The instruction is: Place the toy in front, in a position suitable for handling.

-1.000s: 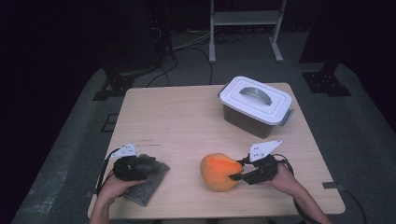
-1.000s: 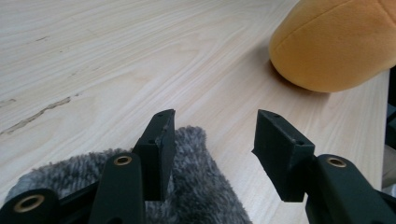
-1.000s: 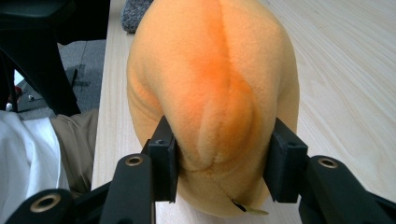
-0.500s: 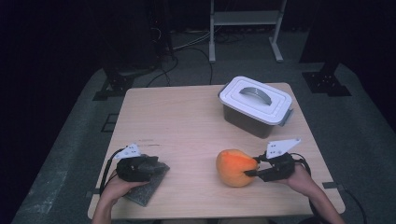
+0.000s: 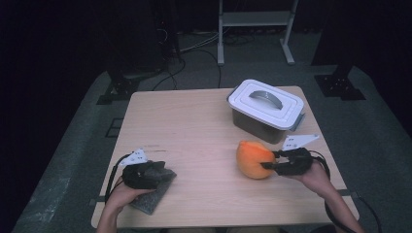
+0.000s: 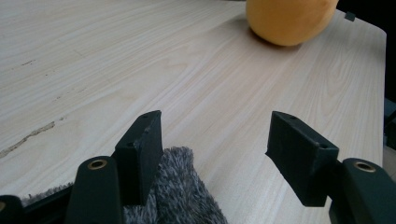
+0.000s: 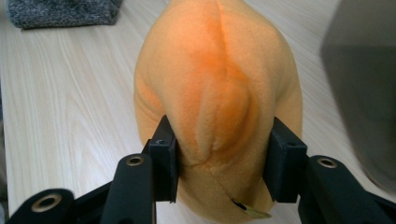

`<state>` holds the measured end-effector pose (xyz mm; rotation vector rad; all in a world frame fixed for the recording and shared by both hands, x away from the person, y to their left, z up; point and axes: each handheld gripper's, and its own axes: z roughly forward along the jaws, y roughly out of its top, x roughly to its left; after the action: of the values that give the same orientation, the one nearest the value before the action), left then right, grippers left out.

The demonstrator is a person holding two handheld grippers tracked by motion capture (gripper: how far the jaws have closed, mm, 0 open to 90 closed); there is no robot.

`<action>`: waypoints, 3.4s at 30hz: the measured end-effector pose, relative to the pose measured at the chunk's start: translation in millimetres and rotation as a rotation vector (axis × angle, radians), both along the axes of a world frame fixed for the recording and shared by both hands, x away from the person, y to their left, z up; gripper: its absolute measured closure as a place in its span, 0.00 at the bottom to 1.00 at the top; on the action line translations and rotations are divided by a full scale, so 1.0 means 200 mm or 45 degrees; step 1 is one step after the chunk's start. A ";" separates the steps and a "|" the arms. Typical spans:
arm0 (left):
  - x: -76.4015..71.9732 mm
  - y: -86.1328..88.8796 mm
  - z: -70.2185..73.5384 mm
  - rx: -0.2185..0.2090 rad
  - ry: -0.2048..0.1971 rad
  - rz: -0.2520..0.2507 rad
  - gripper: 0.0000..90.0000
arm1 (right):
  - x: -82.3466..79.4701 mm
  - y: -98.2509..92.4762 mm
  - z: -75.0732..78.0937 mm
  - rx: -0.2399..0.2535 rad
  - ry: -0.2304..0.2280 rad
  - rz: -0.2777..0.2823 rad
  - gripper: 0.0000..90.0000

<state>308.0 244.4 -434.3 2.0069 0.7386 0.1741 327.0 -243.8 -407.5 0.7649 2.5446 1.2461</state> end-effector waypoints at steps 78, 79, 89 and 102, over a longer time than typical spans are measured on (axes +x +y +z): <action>-0.01 -0.06 -0.01 0.023 -0.041 -0.078 0.30 | -0.01 0.31 0.07 0.091 0.126 0.323 0.47; -0.01 -0.06 -0.01 0.022 -0.042 -0.078 0.30 | 0.00 0.30 0.07 0.092 0.127 0.322 0.45; -0.01 -0.06 0.00 0.021 -0.057 -0.081 0.28 | 0.05 0.19 0.13 0.106 0.085 0.226 0.34; -0.01 -0.07 0.00 0.022 -0.069 -0.069 0.22 | 0.16 0.01 0.23 0.049 0.023 0.108 0.32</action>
<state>306.3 230.6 -433.8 2.0286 0.6499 0.2035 359.8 -241.2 -360.8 0.6857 2.5994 1.3232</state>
